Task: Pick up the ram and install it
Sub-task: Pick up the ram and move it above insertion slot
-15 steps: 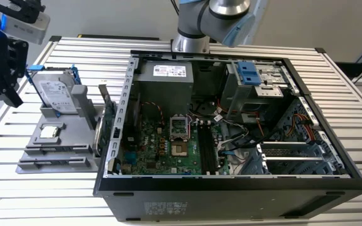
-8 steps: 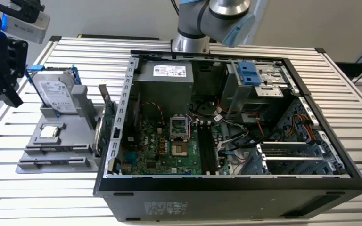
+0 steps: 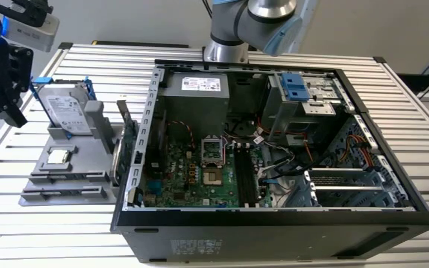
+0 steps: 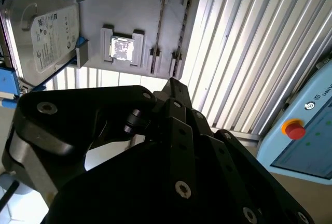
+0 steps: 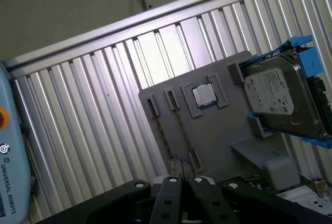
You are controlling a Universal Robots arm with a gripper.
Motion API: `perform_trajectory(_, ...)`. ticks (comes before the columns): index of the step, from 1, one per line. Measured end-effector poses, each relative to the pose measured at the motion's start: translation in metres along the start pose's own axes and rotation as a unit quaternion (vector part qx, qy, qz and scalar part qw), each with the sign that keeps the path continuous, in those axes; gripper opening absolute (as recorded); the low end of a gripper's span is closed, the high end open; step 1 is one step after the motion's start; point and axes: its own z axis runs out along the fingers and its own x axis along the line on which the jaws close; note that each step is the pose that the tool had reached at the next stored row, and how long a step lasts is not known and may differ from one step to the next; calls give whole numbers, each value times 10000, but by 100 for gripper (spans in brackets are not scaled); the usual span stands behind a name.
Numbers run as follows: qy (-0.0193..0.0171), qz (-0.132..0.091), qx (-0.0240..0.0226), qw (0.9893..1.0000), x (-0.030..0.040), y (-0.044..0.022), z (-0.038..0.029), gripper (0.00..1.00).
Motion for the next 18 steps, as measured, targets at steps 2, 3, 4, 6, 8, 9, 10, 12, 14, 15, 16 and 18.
perform_trajectory(2, 1, -6, 0, 10000, 0, 0, 0, 0)
perform_trajectory(3, 2, -22, 0, 10000, 0, 0, 0, 0)
perform_trajectory(4, 2, -52, 0, 10000, 0, 0, 0, 0)
perform_trajectory(6, 7, -140, -1, 9999, 0, 0, 0, 0)
perform_trajectory(8, 12, -239, -1, 9997, 0, 0, 0, 0)
perform_trajectory(9, 14, -292, -1, 9996, 0, 0, 0, 0)
perform_trajectory(10, 16, -340, -1, 9994, 0, 0, 0, 0)
perform_trajectory(12, 21, -437, -1, 9990, 0, 0, 0, 0)
perform_trajectory(14, 25, -527, -1, 9986, 0, 0, 0, 0)
perform_trajectory(15, 28, -572, -2, 9984, 0, 0, 0, 0)
perform_trajectory(16, 29, -609, -1, 9981, 0, 0, 0, 0)
perform_trajectory(18, 33, -684, -2, 9977, 0, 0, 0, 0)
